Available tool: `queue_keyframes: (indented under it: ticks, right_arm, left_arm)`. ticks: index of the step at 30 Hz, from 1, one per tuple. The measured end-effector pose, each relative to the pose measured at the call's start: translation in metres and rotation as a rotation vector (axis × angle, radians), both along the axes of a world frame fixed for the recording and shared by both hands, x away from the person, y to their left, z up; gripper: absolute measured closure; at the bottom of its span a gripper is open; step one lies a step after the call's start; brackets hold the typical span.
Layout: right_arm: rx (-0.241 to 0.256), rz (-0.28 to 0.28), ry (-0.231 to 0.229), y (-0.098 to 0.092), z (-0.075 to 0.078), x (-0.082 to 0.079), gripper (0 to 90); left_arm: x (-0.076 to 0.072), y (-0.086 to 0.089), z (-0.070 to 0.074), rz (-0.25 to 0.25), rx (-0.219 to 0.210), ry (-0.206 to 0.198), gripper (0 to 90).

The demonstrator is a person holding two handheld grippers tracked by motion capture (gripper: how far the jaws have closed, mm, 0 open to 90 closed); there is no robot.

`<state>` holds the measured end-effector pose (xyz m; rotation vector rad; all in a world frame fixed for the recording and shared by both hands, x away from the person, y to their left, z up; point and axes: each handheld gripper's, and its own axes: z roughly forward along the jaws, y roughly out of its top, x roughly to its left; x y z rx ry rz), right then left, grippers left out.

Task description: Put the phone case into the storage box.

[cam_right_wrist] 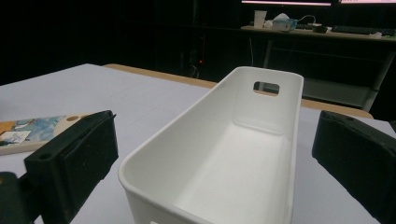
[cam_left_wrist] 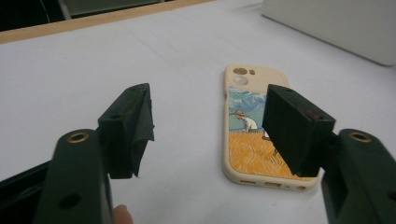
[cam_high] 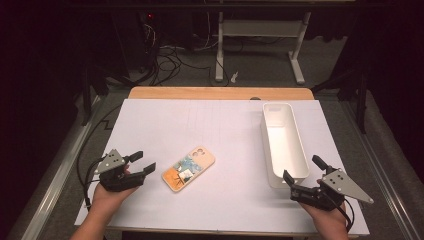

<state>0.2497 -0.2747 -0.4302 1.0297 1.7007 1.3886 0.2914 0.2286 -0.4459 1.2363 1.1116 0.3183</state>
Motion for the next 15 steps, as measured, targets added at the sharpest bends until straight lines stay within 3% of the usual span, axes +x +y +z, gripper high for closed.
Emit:
queue_keyframes:
  ticks: [7,15]
  right_arm:
    - [0.004,-0.003,0.0,-0.0004,0.0005,-0.0002,1.0]
    - [0.001,0.0,0.001,0.0001,0.0003,-0.0001,1.0]
  left_arm:
    - [-0.0002,0.002,0.0023,0.014,-0.005,-0.019,21.3]
    - [0.0007,0.0004,0.0037,0.007,-0.013,-0.005,10.3]
